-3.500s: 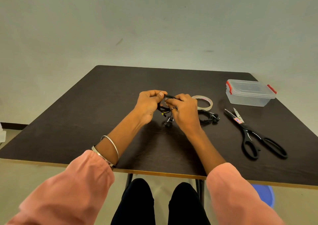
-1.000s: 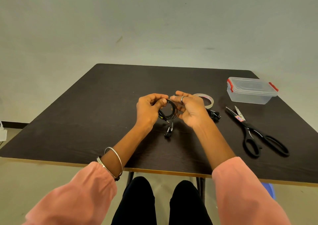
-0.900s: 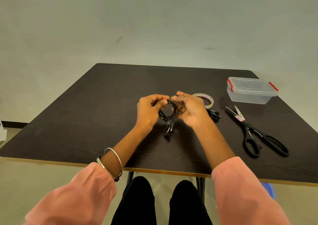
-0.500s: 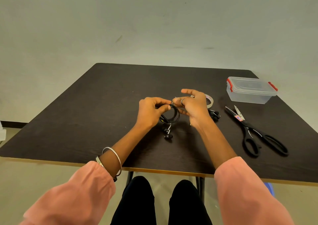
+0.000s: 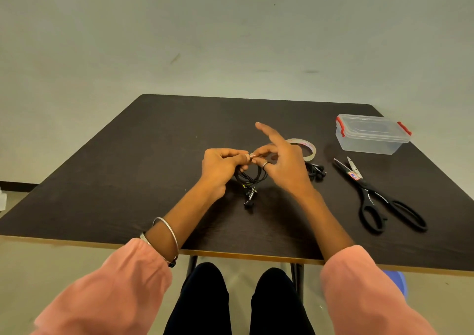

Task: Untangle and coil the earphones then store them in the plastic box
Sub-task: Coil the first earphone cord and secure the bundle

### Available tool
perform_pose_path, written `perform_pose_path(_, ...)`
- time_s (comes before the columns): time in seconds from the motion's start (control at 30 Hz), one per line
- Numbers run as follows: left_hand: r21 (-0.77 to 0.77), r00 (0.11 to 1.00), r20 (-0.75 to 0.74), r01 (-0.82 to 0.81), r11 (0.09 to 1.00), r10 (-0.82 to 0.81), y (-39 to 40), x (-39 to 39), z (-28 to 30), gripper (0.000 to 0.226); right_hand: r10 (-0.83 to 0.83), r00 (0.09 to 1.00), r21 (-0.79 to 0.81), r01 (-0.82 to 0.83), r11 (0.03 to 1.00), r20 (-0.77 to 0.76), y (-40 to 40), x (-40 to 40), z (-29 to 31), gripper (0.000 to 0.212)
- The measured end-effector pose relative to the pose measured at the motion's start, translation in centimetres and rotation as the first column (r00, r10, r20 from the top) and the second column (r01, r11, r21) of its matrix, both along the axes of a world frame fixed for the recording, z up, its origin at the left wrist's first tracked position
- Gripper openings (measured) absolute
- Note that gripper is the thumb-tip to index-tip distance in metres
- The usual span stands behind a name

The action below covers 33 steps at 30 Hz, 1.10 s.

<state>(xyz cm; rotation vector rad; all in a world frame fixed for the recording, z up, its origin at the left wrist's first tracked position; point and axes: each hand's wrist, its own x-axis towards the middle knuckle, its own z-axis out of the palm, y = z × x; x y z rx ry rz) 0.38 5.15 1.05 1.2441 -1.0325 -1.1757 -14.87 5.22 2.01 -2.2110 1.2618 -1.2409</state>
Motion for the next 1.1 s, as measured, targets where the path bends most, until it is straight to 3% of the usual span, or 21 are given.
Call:
perform_pose_path(0.13, 0.101, 0.985, -0.17, 0.012, 0.995, 0.005, 0.1, -0.3, 0.3, 0.006, -0.038, 0.938, -0.214, -0.04, 0.976, -0.346, 0.0, -0.2, -0.1, 0.08)
perform_pose_path(0.27, 0.161, 0.965, -0.256, -0.022, 0.987, 0.064, 0.0, -0.1, 0.8, 0.005, -0.072, 0.861, -0.332, -0.116, 0.936, -0.504, 0.4, -0.7, -0.6, 0.079)
perform_pose_path(0.4, 0.195, 0.95, -0.292, -0.055, 0.979, 0.112, -0.1, 0.2, 1.2, 0.003, -0.094, 0.779, -0.371, -0.185, 0.91, -0.62, 0.8, -1.0, -1.4, 0.091)
perform_pose_path(0.47, 0.176, 0.951, -0.291, -0.056, 0.983, 0.107, -0.2, 0.3, 1.2, 0.002, -0.055, 0.822, -0.337, -0.17, 0.926, -0.567, 0.9, -1.0, -1.4, 0.09)
perform_pose_path(0.5, 0.159, 0.954, -0.283, -0.051, 0.986, 0.095, -0.1, 0.4, 1.1, 0.002, -0.01, 0.887, -0.29, -0.14, 0.947, -0.462, 1.0, -1.0, -1.2, 0.087)
perform_pose_path(0.57, 0.121, 0.963, -0.257, -0.045, 0.992, 0.075, -0.1, 0.6, 1.1, 0.004, 0.066, 0.992, -0.185, -0.085, 0.979, -0.107, 1.3, -0.9, -0.9, 0.076)
perform_pose_path(0.63, 0.085, 0.973, -0.224, -0.037, 0.996, 0.055, 0.0, 0.8, 1.0, 0.006, 0.034, 0.972, -0.103, -0.01, 0.995, 0.234, 1.4, -0.8, -0.3, 0.054)
perform_pose_path(0.7, 0.048, 0.983, -0.184, -0.02, 0.999, 0.029, 0.0, 0.8, 1.0, 0.007, -0.072, 0.919, 0.02, 0.07, 0.997, 0.387, 1.0, -0.4, 0.4, 0.034)
perform_pose_path(0.8, -0.004, 0.993, -0.117, -0.01, 1.0, 0.01, 0.1, 0.7, 1.0, 0.008, -0.14, 0.912, 0.211, 0.061, 0.976, 0.386, -0.2, 0.1, 0.6, 0.02)
perform_pose_path(0.9, -0.062, 0.999, -0.041, 0.002, 0.998, -0.004, 0.2, 0.6, 1.0, 0.011, -0.109, 0.95, 0.292, 0.02, 0.956, 0.292, -1.0, 0.5, 0.2, 0.017)
perform_pose_path(1.03, -0.11, 0.999, 0.051, -0.006, 0.994, 0.012, -0.2, 0.9, 0.7, 0.012, -0.054, 0.987, 0.215, 0.021, 0.976, 0.149, -1.3, 1.0, 0.1, 0.019)
perform_pose_path(1.1, -0.176, 0.976, 0.207, -0.023, 0.984, 0.06, -0.3, 1.0, 0.4, 0.011, -0.052, 0.997, 0.099, 0.057, 0.993, -0.05, -1.7, 1.1, 0.3, 0.018)
